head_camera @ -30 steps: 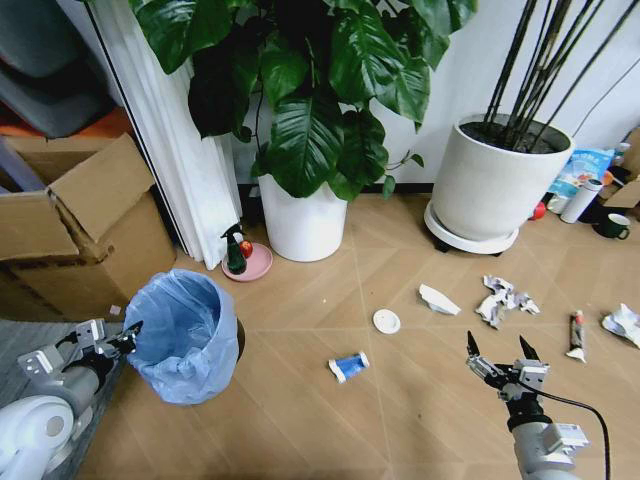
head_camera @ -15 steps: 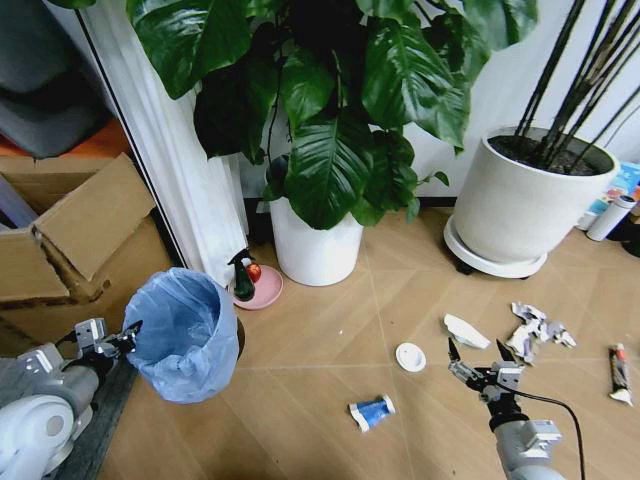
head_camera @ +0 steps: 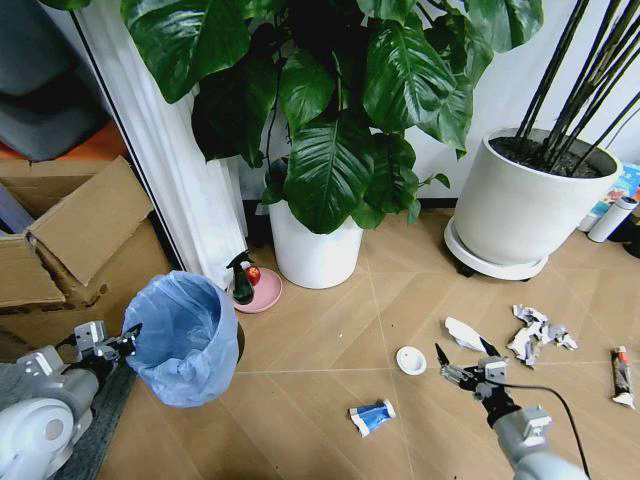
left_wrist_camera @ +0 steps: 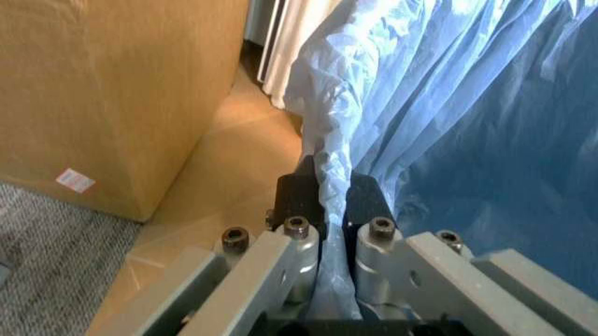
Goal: Pick up the trash bin and place the garbage on the floor into it.
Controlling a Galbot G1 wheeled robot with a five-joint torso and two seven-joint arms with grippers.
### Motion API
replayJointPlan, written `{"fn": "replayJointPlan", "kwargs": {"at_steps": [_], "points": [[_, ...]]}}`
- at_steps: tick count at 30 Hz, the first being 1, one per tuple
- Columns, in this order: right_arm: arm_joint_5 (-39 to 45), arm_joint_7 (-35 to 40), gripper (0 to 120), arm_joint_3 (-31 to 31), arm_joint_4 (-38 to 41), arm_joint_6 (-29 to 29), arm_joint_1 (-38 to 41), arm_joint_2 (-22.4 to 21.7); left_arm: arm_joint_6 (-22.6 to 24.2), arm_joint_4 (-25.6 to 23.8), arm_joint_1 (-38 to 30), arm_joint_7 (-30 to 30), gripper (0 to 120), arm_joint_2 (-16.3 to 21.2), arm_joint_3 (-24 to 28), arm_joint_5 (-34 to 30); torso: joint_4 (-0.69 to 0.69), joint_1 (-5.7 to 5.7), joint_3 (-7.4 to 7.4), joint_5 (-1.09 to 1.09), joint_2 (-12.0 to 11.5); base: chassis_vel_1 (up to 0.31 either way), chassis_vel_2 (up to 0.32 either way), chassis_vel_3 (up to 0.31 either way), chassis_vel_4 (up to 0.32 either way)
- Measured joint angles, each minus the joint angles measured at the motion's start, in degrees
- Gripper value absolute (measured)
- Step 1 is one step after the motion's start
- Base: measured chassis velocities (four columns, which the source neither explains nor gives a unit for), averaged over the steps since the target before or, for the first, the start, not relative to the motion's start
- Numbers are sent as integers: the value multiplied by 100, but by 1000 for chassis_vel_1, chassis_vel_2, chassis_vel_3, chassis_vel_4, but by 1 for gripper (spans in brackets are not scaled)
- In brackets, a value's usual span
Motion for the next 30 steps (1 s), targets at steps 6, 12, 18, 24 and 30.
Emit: {"fn": "replayJointPlan", "kwargs": {"at_steps": [6,12,18,24,30], "points": [[850,-1873,100,-539,-780,235,554,-1239,21,-103,95,-39,0,-84,-78,20,1,0,0,3,0,0,0,0,0],[1033,-2584,100,-1313,-1402,724,883,-2243,26,-88,28,-85,0,-16,84,121,2,0,0,4,0,0,0,0,0],[1340,-3458,100,-1745,-1748,941,1027,-3047,33,75,-144,-92,0,249,409,248,-5,0,0,-3,0,0,0,0,0],[1261,-3930,100,-3551,-2231,960,2593,-2840,10,113,-43,13,0,278,358,362,-3,0,1,4,0,0,0,0,0],[1035,-3901,100,-4788,-2681,867,3849,-2092,0,95,10,37,0,184,347,481,5,0,1,3,0,0,0,0,0]]}}
